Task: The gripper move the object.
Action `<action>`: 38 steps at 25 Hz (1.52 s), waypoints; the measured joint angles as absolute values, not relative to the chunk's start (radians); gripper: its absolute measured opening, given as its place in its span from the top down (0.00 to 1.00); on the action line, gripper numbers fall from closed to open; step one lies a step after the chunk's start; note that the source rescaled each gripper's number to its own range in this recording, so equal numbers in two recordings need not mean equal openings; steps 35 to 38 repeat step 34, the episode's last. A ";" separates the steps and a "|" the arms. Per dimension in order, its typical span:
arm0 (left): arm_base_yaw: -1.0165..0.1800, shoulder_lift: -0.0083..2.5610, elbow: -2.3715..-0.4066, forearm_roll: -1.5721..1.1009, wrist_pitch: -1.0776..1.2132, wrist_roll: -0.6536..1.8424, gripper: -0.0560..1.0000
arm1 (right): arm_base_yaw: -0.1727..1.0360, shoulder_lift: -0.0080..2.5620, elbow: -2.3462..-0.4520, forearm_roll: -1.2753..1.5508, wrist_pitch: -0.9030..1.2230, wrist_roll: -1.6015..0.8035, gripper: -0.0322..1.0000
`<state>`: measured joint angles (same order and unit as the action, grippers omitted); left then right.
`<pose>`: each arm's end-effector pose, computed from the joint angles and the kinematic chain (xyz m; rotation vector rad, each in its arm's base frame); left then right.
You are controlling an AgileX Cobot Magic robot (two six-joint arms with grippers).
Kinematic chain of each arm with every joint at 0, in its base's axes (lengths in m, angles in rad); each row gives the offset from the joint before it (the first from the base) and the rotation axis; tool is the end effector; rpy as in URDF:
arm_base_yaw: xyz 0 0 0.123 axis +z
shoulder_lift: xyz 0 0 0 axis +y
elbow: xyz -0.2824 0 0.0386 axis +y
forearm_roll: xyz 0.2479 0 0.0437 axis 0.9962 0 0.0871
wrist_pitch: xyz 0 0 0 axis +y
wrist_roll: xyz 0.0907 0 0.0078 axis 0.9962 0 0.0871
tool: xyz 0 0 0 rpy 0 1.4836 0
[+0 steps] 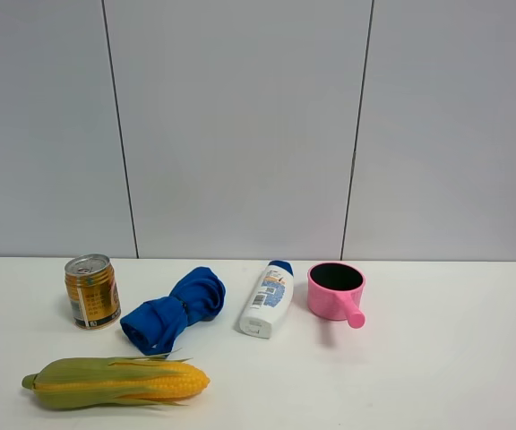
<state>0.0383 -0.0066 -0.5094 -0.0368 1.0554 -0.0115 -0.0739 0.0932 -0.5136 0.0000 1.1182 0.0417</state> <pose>-0.0067 -0.0032 0.2802 -0.0484 2.0220 -0.0269 0.0054 -0.0004 0.2765 0.1260 2.1778 -0.0183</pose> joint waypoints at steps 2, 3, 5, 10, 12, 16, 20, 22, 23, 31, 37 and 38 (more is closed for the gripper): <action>0.038 -0.007 -0.509 -0.037 1.055 -0.012 0.00 | -0.074 0.053 -0.493 0.000 1.085 0.042 0.16; 0.038 -0.007 -0.509 -0.037 1.055 -0.012 0.00 | -0.074 0.033 -0.488 0.000 1.074 0.042 0.16; 0.038 -0.007 -0.509 -0.037 1.055 -0.012 0.00 | -0.074 0.001 -0.487 0.000 1.067 0.042 0.16; 0.038 -0.007 -0.509 -0.037 1.055 -0.012 0.00 | -0.074 -0.002 -0.487 0.000 1.065 0.042 0.16; 0.038 -0.007 -0.509 -0.037 1.055 -0.012 0.00 | -0.074 -0.002 -0.487 0.000 1.065 0.042 0.16; 0.038 -0.007 -0.509 -0.037 1.055 -0.012 0.00 | -0.074 -0.002 -0.487 0.000 1.065 0.042 0.16; 0.038 -0.007 -0.509 -0.037 1.055 -0.012 0.00 | -0.074 -0.002 -0.487 0.000 1.064 0.042 0.16; 0.038 -0.007 -0.509 -0.037 1.055 -0.012 0.00 | -0.074 -0.002 -0.487 0.000 1.064 0.042 0.16; 0.038 -0.007 -0.509 -0.037 1.055 -0.012 0.00 | -0.074 -0.002 -0.487 0.000 1.064 0.042 0.16; 0.038 -0.007 -0.509 -0.037 1.055 -0.012 0.00 | -0.074 -0.002 -0.485 0.000 1.064 0.042 0.16; 0.038 -0.007 -0.509 -0.037 1.055 -0.012 0.00 | -0.074 -0.002 -0.485 0.000 1.064 0.042 0.16; 0.038 -0.007 -0.509 -0.037 1.055 -0.012 0.00 | -0.074 -0.002 -0.485 0.000 1.064 0.042 0.16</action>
